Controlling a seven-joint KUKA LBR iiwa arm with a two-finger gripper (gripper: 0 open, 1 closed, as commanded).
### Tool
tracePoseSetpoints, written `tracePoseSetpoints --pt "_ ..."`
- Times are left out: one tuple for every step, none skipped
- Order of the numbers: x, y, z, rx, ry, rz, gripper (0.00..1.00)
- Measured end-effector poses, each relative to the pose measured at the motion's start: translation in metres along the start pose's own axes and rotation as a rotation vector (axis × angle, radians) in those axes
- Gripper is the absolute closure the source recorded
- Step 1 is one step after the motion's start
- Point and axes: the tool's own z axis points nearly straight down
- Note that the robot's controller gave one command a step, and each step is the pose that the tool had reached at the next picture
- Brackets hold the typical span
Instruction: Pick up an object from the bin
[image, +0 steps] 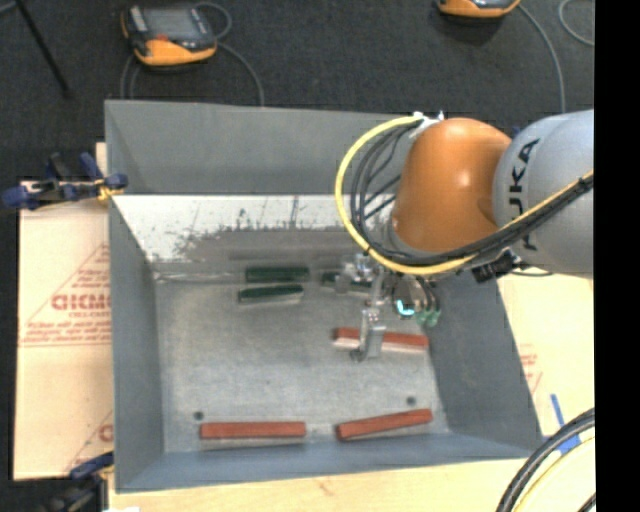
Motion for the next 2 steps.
tracePoseSetpoints --pt "-0.002 0.000 -0.004 0.000 -0.008 0.000 0.00" --pt "-0.012 -0.028 0.042 -0.001 -0.016 0.041 0.00"
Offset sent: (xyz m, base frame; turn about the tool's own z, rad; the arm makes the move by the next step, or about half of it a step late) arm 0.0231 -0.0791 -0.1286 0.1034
